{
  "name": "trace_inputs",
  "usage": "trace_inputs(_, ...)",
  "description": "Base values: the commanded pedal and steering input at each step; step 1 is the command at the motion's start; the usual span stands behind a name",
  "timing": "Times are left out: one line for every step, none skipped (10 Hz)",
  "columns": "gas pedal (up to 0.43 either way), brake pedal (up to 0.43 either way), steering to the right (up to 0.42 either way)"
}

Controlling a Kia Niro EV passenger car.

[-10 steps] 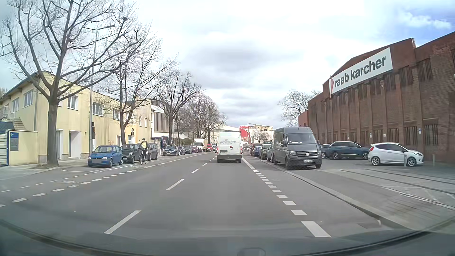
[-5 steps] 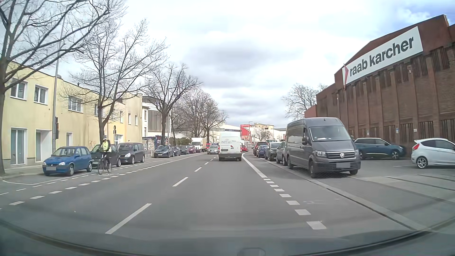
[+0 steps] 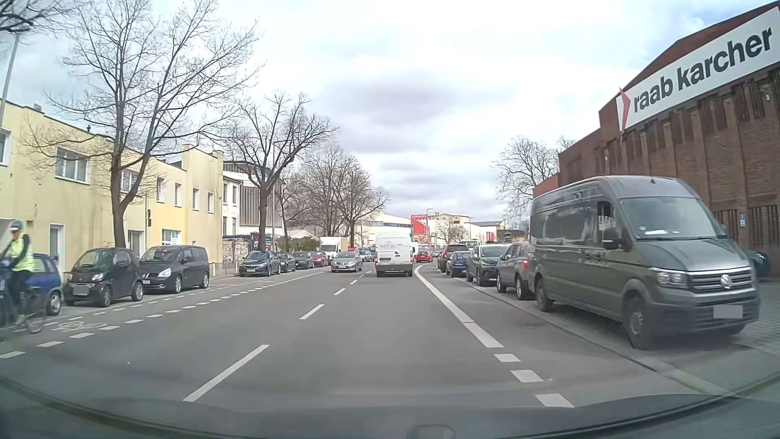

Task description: Follow the waypoints while adhering to traffic rules and regulations

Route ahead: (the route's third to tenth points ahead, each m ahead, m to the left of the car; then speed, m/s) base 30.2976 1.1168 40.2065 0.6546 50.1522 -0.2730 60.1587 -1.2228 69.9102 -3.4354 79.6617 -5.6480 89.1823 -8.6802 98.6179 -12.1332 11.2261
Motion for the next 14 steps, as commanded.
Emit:
trace_inputs(0.150, 0.000, 0.003)
trace_inputs(0.130, 0.000, 0.003)
trace_inputs(0.110, 0.000, 0.003)
trace_inputs(0.098, 0.000, 0.003)
trace_inputs(0.098, 0.000, 0.003)
trace_inputs(0.067, 0.000, 0.003)
trace_inputs(0.067, 0.000, 0.003)
trace_inputs(0.067, 0.000, 0.003)
trace_inputs(0.067, 0.000, 0.002)
trace_inputs(0.067, 0.000, 0.002)
trace_inputs(0.067, 0.000, 0.002)
trace_inputs(0.059, 0.000, 0.002)
trace_inputs(0.047, 0.000, 0.002)
trace_inputs(0.000, 0.000, 0.001)
